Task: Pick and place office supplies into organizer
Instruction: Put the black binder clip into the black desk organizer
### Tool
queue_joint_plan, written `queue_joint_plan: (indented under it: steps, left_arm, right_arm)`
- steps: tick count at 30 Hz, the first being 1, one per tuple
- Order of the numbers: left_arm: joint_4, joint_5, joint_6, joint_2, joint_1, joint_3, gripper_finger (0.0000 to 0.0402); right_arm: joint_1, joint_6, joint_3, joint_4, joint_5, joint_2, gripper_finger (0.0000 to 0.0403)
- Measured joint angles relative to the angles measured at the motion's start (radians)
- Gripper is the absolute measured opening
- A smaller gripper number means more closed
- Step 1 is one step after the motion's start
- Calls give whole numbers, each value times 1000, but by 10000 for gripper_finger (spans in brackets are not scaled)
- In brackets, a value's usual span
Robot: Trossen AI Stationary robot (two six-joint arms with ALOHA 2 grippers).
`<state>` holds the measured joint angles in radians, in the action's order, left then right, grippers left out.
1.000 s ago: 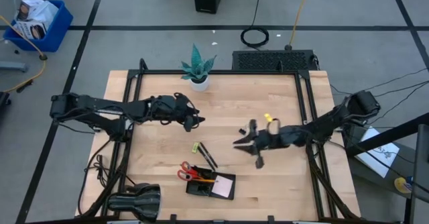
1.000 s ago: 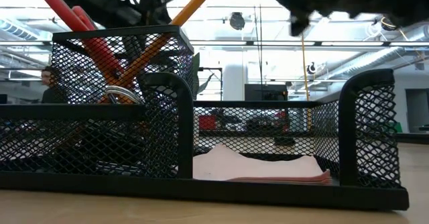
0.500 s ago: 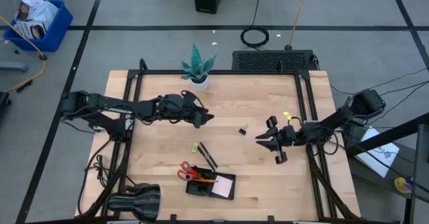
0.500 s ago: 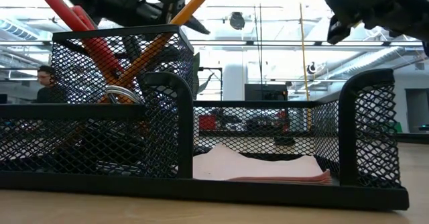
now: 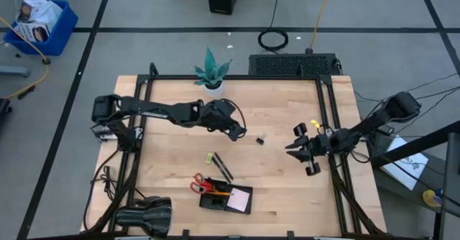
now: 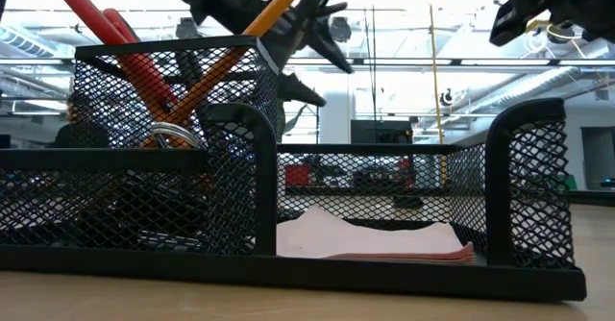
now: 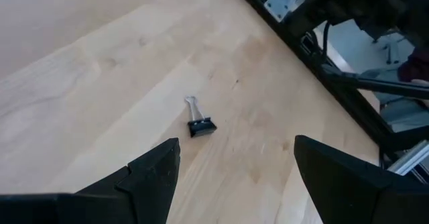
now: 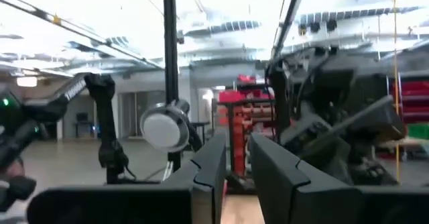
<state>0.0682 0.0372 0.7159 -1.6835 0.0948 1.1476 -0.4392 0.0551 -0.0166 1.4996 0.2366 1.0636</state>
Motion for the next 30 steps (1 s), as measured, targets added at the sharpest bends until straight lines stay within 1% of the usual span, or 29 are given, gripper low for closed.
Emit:
queue_joint_plan:
  steps: [3, 6, 9, 13, 16, 20, 24, 28, 30]
  left_arm:
    - [-17, 6, 11, -29, 1, 14, 296]
    - [-30, 7, 20, -53, 2, 22, 296]
    - [-41, 7, 27, -74, 3, 38, 296]
    - [-40, 11, 36, -79, 3, 37, 296]
    - [-51, 10, 25, -79, 3, 37, 296]
    - [-79, 9, 27, -79, 1, 37, 296]
    - [-85, 2, 20, -79, 0, 37, 296]
    - [-135, -7, 18, -79, -9, 36, 296]
    - [-137, -17, 19, -79, -19, 36, 296]
  right_arm:
    - [-6, 43, 0, -26, 34, -30, 64]
    - [-9, 111, 1, -14, 110, -82, 64]
    - [-16, 172, 1, -57, 163, -145, 64]
    - [-14, 197, 2, -152, 255, -197, 64]
    - [-25, 242, 2, -165, 317, -229, 64]
    - [-40, 259, 2, -160, 314, -289, 64]
    - [-34, 217, 2, -244, 344, -293, 64]
    - [-34, 224, 2, -310, 340, -294, 64]
    - [-34, 200, 2, -345, 340, -292, 64]
